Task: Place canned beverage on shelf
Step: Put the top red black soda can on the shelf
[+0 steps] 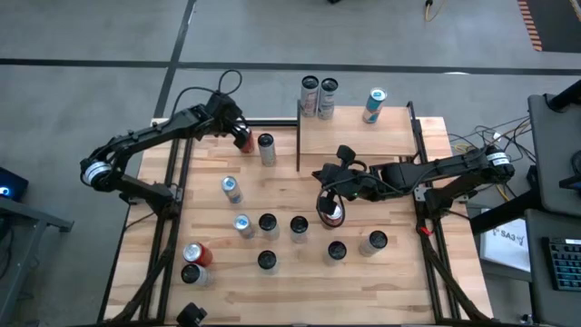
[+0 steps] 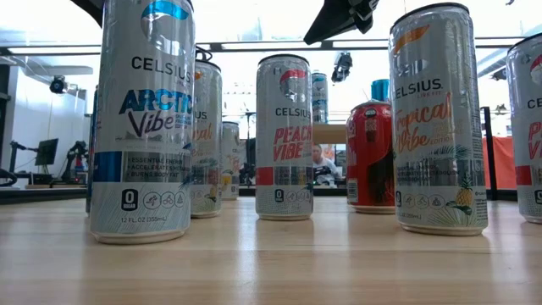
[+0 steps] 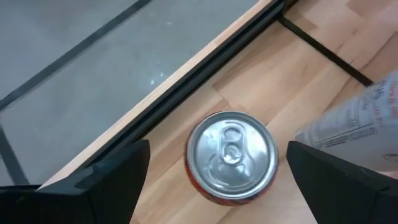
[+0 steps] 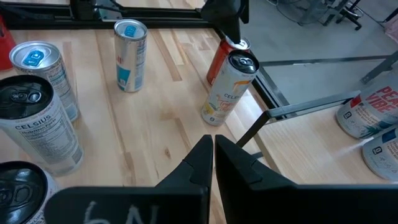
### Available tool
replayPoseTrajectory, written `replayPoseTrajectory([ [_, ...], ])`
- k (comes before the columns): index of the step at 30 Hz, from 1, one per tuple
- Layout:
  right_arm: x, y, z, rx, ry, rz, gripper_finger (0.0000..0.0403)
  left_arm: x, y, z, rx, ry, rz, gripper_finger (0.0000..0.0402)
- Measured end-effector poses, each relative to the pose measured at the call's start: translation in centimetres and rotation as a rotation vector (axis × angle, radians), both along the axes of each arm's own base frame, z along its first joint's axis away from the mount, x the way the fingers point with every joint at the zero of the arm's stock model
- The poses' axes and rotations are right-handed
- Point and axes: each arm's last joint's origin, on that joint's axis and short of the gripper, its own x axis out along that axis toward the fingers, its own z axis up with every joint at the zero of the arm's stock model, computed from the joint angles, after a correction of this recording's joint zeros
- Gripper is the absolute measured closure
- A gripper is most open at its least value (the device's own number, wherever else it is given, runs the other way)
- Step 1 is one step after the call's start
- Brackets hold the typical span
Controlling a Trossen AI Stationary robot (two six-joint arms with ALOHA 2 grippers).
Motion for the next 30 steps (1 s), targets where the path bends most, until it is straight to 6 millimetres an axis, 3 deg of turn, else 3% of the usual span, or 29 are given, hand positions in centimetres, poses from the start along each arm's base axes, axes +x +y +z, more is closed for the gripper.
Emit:
replayPoseTrajectory([
  [6, 0.0, 0.0, 0.0, 0.006, -0.003, -0.004, 0.0394, 0.0, 0.0, -0.6, 0.004, -0.007, -0.003, 0.0040],
  [21, 0.0, 0.0, 0.0, 0.017, -0.012, -0.011, 0.0394, -0.5, -0.7, -4.6, 0.018, -0.062, 0.014, 0.0040],
  [30, 0.0, 0.0, 0.0, 0.036, -0.023, -0.023, 0.0394, -0.5, -0.8, -5.4, 0.043, -0.098, 0.019, 0.0041],
])
